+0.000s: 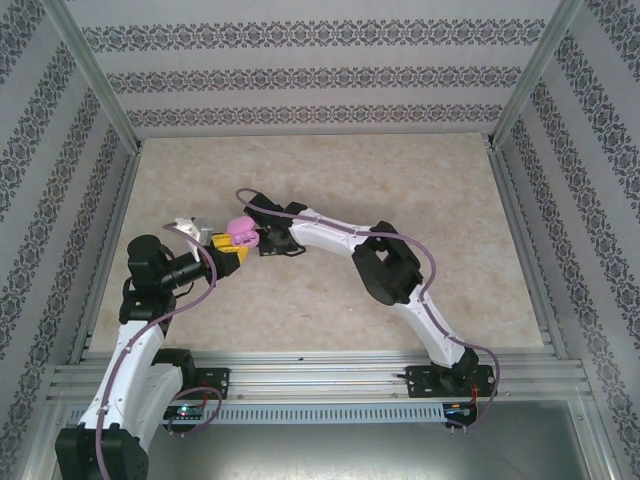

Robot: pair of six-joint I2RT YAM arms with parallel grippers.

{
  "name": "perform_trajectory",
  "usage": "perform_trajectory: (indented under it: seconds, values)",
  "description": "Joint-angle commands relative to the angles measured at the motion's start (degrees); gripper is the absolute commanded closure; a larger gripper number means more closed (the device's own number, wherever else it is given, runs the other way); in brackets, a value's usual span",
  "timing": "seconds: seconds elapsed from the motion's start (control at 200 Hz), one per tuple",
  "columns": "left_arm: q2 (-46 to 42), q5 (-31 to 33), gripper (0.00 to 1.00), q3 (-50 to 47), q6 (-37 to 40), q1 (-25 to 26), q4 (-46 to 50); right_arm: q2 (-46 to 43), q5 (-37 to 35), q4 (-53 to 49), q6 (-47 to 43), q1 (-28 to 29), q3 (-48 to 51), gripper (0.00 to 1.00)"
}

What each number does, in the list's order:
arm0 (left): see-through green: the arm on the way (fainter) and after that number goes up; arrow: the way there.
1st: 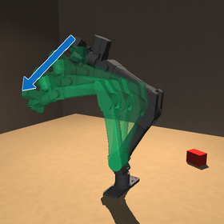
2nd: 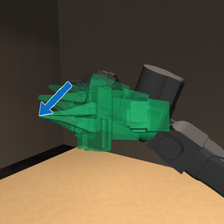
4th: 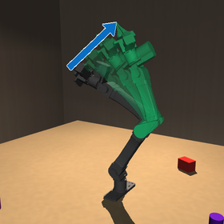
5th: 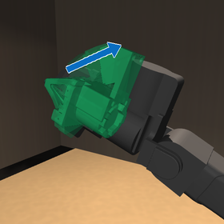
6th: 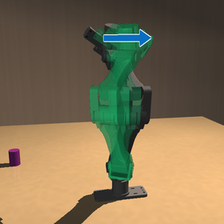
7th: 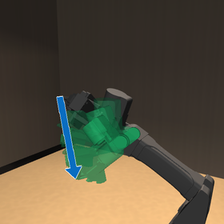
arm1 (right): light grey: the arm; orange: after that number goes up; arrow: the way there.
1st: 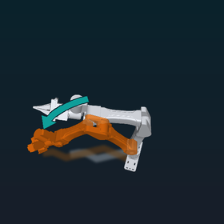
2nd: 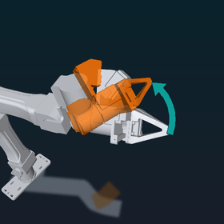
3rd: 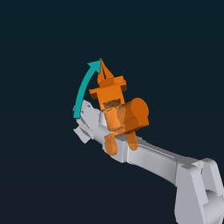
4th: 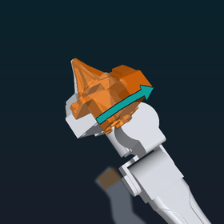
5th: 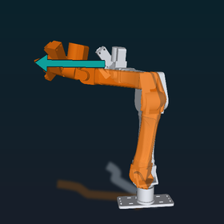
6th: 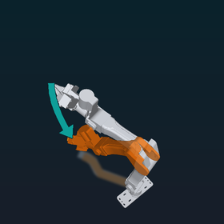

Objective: Insert the wireless bluetooth earbuds into the charging case

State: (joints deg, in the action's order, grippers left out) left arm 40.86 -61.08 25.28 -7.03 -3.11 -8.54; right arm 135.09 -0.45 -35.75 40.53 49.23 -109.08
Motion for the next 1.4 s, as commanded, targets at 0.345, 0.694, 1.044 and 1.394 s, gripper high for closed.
perform_trajectory:
  seconds: [0.345, 0.694, 1.044, 1.394]
  values:
    - [3.58, -2.02, 0.77, 3.92, -0.55, 0.02, 1.17, -17.87, 2.66, 10.09, 2.87, -2.85, 24.37, 0.87]
    - [5.70, -2.46, 0.78, 6.17, 1.40, 0.04, 5.33, -27.71, 3.27, 11.48, 3.50, -2.47, 33.06, 0.87]
    - [6.94, -3.45, 0.78, 6.43, -0.44, 1.14, 3.08, -37.79, 5.19, 13.98, 5.47, -1.59, 39.04, 0.87]
    - [9.91, -5.13, 0.78, 6.65, 1.94, 3.70, 2.73, -46.27, 7.13, 13.02, 5.05, 0.64, 39.52, 0.87]
